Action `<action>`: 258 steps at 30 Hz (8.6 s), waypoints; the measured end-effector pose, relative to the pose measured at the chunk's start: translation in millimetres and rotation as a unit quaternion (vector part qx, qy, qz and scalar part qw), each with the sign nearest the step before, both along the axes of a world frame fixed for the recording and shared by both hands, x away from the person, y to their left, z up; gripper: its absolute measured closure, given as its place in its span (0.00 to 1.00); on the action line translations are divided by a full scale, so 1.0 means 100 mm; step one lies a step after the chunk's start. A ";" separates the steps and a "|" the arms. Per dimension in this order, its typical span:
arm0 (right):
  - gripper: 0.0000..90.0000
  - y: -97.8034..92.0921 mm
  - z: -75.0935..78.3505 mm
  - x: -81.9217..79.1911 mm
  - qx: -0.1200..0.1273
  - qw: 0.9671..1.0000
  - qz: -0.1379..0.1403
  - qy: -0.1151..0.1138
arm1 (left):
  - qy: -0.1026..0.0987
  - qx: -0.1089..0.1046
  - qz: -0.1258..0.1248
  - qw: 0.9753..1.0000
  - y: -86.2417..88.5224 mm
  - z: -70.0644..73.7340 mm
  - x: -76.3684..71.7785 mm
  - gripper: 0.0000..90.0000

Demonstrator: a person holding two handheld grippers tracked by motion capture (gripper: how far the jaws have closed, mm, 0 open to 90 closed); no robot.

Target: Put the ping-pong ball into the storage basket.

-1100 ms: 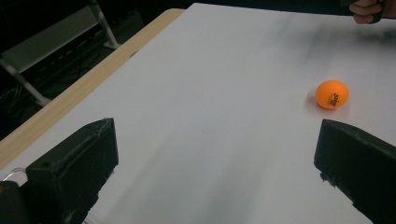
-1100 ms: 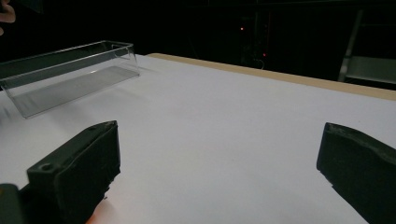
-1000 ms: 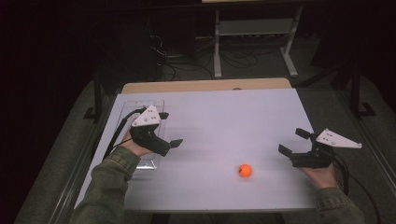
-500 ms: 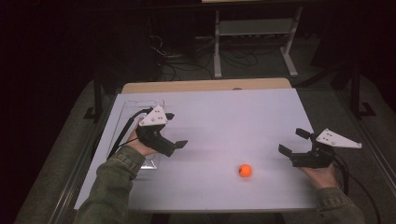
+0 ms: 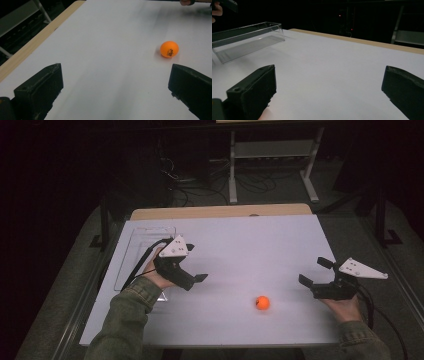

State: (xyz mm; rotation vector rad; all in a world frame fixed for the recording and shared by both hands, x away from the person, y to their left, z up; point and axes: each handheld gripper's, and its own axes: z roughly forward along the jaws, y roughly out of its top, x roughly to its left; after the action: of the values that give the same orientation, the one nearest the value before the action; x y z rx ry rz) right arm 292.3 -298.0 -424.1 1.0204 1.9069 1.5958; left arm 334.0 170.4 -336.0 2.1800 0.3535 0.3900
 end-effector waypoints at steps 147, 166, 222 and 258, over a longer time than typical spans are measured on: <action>0.00 -0.06 0.00 0.00 -0.004 1.000 -0.003 0.005 | 0.047 0.157 -0.154 0.974 -1.66 -0.65 -0.03 0.00; 0.00 -0.05 0.00 0.00 -0.007 1.000 -0.001 0.008 | 0.063 0.180 -0.166 0.968 -1.77 -0.77 -0.03 0.00; 0.00 -0.06 -0.01 0.00 -0.009 1.000 -0.001 0.013 | 0.088 0.212 -0.225 0.947 -1.95 -0.86 -0.10 0.56; 0.00 -0.04 -0.02 0.00 -0.013 1.000 0.001 0.013 | 0.070 0.204 -0.210 0.953 -1.78 -0.61 -0.12 0.56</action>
State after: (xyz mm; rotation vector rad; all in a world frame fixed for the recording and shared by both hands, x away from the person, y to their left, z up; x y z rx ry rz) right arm 292.0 -302.2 -425.7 1.0328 1.9413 1.5630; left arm 322.0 -7.1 -397.1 2.6142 -0.1370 0.0700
